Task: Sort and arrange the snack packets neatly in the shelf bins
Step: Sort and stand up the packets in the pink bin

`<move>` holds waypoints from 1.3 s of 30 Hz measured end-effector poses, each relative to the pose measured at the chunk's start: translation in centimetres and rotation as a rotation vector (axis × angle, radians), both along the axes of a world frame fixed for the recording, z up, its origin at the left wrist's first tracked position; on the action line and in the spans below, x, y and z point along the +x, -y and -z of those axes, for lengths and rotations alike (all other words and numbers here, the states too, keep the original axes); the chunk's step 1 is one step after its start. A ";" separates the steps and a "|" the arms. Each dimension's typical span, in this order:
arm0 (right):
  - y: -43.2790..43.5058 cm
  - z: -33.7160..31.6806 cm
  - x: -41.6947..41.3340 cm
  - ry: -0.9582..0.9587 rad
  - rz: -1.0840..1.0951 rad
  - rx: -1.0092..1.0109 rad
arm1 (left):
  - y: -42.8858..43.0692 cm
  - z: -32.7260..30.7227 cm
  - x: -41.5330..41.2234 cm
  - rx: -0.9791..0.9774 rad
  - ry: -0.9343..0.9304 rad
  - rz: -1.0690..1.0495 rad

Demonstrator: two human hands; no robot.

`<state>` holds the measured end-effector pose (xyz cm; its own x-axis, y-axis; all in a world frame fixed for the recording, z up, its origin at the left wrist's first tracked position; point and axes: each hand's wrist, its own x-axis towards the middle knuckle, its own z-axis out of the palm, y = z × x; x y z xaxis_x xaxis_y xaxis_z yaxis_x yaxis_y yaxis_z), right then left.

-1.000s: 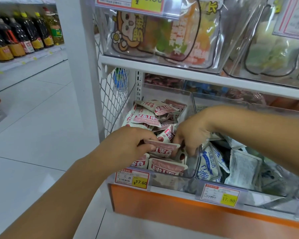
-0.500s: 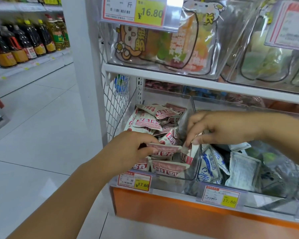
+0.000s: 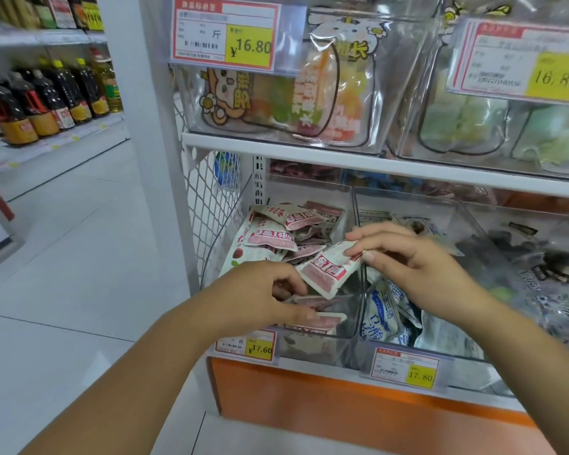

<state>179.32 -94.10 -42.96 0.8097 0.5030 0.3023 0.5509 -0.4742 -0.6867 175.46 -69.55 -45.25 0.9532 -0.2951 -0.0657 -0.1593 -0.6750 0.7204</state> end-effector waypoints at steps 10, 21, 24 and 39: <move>-3.0 -0.2 -0.2 -0.122 0.096 0.243 | 1.2 -0.5 0.6 -0.501 0.151 -0.287; -4.2 0.3 0.9 -0.122 0.121 0.006 | 0.1 -0.3 1.4 -0.406 0.043 -0.257; -4.2 -0.2 0.8 -0.236 0.005 0.137 | 0.5 0.3 1.7 -0.438 0.132 -0.279; -4.6 0.2 1.7 -0.249 0.126 0.405 | 0.6 0.3 2.2 -0.464 0.014 -0.158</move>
<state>180.97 -89.51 -43.15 0.9292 0.2787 0.2428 0.3021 -0.1941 -0.9333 177.65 -70.15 -45.58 0.9886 -0.1416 0.0517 -0.0926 -0.2998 0.9495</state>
